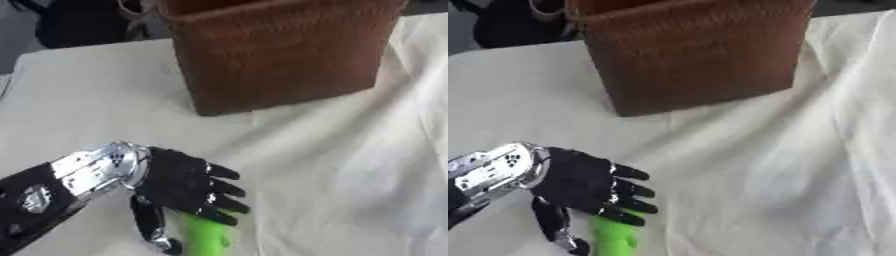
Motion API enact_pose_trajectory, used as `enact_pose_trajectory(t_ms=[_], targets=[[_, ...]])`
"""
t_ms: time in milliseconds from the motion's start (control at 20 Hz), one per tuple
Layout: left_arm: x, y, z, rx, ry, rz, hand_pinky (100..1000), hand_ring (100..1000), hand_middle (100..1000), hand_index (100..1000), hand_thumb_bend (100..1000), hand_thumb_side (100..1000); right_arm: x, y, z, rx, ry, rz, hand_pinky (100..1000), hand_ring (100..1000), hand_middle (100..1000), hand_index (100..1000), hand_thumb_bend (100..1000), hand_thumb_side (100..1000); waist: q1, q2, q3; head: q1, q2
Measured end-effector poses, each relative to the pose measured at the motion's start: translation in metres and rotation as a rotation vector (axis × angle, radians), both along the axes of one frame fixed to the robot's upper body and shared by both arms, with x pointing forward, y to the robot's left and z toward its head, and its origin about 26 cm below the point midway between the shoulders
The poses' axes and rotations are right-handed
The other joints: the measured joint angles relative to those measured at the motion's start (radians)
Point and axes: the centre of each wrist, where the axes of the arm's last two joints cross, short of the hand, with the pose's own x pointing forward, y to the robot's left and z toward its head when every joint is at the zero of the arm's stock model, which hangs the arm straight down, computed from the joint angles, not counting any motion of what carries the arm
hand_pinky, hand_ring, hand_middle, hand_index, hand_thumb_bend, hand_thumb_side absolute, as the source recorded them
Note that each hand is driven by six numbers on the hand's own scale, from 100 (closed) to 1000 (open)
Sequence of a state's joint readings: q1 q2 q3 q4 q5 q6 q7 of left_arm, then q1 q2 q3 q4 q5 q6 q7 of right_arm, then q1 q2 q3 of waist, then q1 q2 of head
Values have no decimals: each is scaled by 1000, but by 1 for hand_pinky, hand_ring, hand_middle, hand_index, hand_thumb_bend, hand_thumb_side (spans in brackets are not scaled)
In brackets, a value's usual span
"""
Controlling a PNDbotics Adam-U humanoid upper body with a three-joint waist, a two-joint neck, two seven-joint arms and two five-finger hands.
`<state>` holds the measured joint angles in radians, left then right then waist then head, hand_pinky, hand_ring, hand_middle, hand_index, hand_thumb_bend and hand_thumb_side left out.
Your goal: Pick up objects on the table and place them in the box.
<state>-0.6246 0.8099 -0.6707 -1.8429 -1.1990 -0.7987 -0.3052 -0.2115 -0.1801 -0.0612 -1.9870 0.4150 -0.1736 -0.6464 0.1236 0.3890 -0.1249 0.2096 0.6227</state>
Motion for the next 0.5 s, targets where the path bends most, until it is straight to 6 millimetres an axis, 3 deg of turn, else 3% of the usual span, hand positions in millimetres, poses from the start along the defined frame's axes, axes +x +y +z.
enact_pose_trajectory(t_ms=[200,250,500], targets=[[1,-3,-3,8,4,-17,1000,1000,975,1000,423,774,0,0,0,5,-2,-3,681,603,698,592,100,1000,2,0,-4,3,0],[1,-3,-3,9,5,-21,1000,1000,919,1000,372,769,0,0,0,6,-2,-4,681,604,699,594,100,1000,2,0,-4,4,0],[1,-6,-3,8,10,-39,1000,1000,865,1000,335,752,1,1,2,11,-5,-8,681,606,698,594,100,1000,5,0,-5,7,-1]])
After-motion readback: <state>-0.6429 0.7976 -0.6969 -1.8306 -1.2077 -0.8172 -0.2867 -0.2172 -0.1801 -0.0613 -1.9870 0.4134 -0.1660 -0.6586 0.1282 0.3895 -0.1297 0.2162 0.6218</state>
